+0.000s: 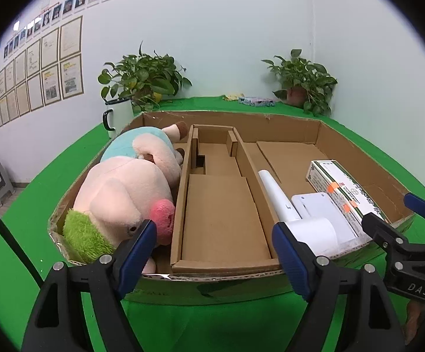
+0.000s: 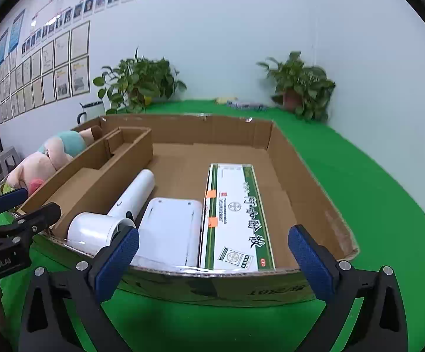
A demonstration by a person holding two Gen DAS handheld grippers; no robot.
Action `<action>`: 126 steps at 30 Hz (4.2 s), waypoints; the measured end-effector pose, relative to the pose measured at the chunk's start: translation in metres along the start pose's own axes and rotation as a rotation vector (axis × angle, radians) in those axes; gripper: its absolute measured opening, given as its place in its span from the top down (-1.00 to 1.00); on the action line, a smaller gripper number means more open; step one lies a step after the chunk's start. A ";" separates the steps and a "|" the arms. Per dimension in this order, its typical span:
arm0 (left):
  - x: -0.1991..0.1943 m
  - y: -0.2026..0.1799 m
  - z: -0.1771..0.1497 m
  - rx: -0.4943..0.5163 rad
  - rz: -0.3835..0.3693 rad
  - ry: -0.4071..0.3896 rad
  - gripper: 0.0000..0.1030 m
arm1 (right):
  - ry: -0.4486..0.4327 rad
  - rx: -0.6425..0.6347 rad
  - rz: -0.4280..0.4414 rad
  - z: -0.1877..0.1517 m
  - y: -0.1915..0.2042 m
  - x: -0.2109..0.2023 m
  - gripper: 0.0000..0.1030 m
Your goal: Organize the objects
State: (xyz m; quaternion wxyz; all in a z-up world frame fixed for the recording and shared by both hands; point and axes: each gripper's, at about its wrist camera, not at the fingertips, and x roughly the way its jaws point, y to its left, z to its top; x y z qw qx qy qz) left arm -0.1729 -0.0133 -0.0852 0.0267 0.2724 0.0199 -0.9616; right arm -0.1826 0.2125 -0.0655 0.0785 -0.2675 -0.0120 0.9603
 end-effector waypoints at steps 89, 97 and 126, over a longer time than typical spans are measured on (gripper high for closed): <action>0.006 -0.004 0.000 0.010 0.070 0.010 -0.80 | 0.004 0.020 0.013 -0.001 0.000 -0.001 -0.99; 0.006 -0.004 0.000 0.010 0.069 0.010 -0.80 | 0.004 0.020 0.014 -0.001 -0.001 -0.002 -1.00; 0.005 -0.004 0.000 0.010 0.069 0.011 -0.80 | 0.003 0.018 0.017 0.002 0.002 -0.002 -0.99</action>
